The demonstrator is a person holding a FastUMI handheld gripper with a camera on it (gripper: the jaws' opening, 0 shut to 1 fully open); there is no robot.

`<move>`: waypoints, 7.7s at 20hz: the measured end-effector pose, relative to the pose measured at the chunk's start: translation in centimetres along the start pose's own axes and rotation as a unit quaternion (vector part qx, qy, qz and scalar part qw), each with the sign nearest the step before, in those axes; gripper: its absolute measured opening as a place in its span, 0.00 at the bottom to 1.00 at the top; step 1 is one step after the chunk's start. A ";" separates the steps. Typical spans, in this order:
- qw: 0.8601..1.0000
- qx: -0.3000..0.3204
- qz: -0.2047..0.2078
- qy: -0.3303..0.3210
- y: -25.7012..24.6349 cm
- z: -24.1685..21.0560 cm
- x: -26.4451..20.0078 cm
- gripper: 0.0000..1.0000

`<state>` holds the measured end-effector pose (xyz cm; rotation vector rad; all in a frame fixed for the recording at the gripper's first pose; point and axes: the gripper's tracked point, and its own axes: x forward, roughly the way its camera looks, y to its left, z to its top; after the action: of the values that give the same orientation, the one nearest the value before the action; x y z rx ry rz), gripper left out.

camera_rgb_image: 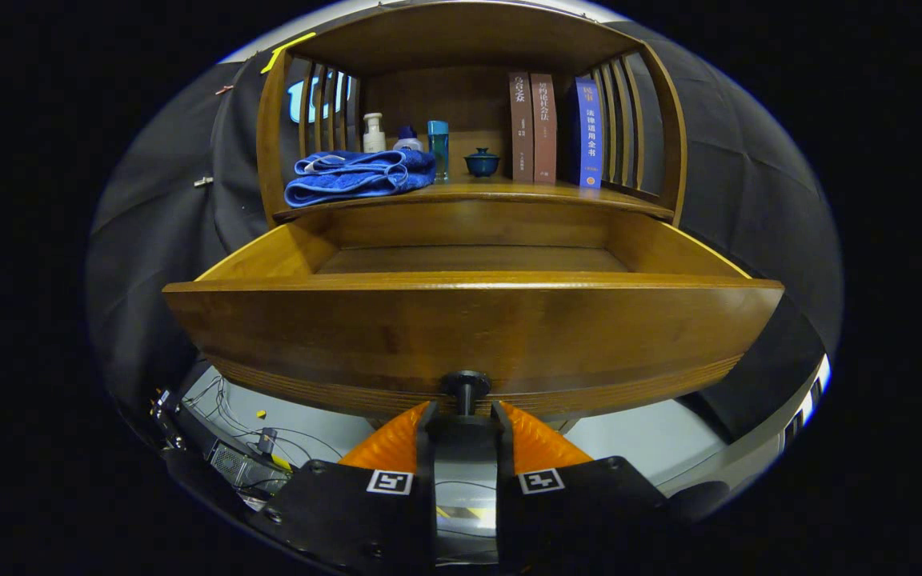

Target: Pull open the drawer, take out the items inside it, and place them on the countertop above the cabinet.

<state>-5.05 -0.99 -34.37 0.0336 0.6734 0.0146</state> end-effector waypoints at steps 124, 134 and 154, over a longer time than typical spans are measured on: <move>0.985 0.041 -0.005 -0.168 -0.4 15.5 -8.7 0.99; 0.990 0.043 -0.009 -0.131 -0.4 6.0 -2.6 0.99; 0.987 0.041 -0.005 -0.155 -0.1 12.9 8.2 1.00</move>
<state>9.40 -1.24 -29.44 0.1088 0.3619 -0.0276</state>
